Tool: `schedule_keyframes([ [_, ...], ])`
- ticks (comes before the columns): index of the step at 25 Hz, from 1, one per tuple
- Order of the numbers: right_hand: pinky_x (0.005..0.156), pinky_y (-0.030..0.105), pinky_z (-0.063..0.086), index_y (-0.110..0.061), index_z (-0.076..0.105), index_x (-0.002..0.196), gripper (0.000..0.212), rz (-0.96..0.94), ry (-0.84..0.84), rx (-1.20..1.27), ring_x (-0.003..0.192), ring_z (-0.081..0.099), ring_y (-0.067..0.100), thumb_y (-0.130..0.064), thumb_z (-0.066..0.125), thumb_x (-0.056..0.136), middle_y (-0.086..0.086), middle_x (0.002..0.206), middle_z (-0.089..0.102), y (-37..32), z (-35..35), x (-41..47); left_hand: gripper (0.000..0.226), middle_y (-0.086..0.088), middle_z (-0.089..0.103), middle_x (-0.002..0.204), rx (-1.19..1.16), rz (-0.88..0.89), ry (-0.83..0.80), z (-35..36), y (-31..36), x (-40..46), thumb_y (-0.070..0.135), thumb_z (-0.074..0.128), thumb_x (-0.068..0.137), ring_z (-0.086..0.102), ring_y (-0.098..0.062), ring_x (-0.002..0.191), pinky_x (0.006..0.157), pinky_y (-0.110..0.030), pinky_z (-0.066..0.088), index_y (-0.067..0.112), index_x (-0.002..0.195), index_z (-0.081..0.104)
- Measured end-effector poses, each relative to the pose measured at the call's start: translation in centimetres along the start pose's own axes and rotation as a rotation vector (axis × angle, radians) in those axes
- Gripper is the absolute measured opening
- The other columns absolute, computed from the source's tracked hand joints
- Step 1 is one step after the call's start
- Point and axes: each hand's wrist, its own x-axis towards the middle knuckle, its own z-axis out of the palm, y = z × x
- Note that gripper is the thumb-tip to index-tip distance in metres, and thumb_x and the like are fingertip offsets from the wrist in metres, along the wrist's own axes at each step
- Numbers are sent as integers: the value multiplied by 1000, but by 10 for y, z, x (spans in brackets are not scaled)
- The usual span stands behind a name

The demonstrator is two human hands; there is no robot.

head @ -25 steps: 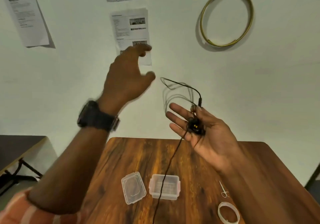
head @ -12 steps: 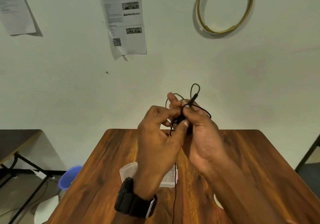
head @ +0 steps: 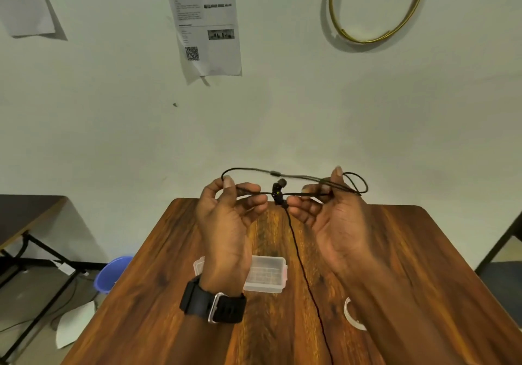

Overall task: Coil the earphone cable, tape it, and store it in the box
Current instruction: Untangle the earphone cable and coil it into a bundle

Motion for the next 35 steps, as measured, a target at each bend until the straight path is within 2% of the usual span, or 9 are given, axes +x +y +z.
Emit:
schedule_keyframes([
  [5, 68, 32, 60, -10, 60, 73, 8, 67, -231, -1, 75, 70, 26, -6, 66, 76, 15, 83, 69, -4, 1, -3, 10, -2, 63, 65, -26, -163, -45, -2, -2, 0, 22, 56, 97, 64, -15, 57, 51, -25, 56, 14, 96, 62],
  [11, 65, 27, 60, -3, 71, 71, 16, 41, -238, -84, 71, 71, 22, 11, 64, 68, 14, 78, 74, -6, 3, -5, 29, -11, 74, 89, 223, -137, -280, -13, -8, -4, 30, 71, 76, 68, -20, 77, 60, -28, 58, 13, 98, 74],
  [14, 62, 29, 60, -10, 50, 84, 31, 38, -197, -22, 70, 72, 24, 17, 62, 75, 16, 81, 73, -4, 2, 1, 33, -16, 73, 89, 227, -137, -352, -15, -7, -3, 17, 70, 73, 70, -23, 76, 65, -31, 60, 8, 105, 71],
  [21, 55, 30, 55, -12, 55, 91, 34, -40, -114, -234, 68, 71, 22, -12, 78, 66, 12, 78, 75, 6, -6, 7, 20, -5, 76, 86, 282, -96, -310, -16, -12, -4, 3, 67, 82, 65, -13, 57, 46, -20, 50, 9, 101, 68],
  [24, 50, 29, 55, -11, 67, 91, 19, -27, -148, -704, 56, 69, 17, -25, 75, 82, 10, 75, 76, -5, -7, 3, 12, -6, 74, 82, 428, 11, -237, -16, -11, -5, 2, 67, 87, 59, -11, 49, 40, -17, 42, 11, 96, 67],
  [27, 51, 27, 57, -19, 71, 79, 15, -281, -107, -1158, 52, 70, 12, -33, 73, 85, 2, 64, 73, -17, -11, -5, 11, -14, 70, 75, 522, 144, -201, -16, -8, -5, 3, 66, 89, 58, -13, 49, 41, -18, 45, 10, 97, 69],
  [29, 56, 32, 60, -18, 72, 83, 7, -363, -162, -977, 60, 71, 16, -24, 74, 85, 3, 66, 71, -20, -7, -10, 12, -17, 69, 72, 550, 189, -215, -13, -7, -5, 3, 62, 93, 60, -16, 52, 44, -22, 50, 9, 99, 70],
  [32, 67, 42, 62, -16, 69, 108, 28, -142, -332, -678, 78, 72, 27, -13, 77, 81, 7, 77, 68, -9, -3, -9, 16, -9, 73, 77, 479, 159, -303, -7, -2, -7, 0, 56, 96, 70, -20, 63, 52, -31, 60, 6, 103, 70],
  [35, 66, 38, 61, -6, 71, 105, 29, -116, -273, -445, 70, 70, 24, -3, 74, 76, 6, 73, 70, 1, -4, -5, 16, -3, 69, 80, 329, 57, -318, -7, 6, -6, -1, 57, 94, 68, -17, 54, 44, -26, 56, 7, 106, 64],
])
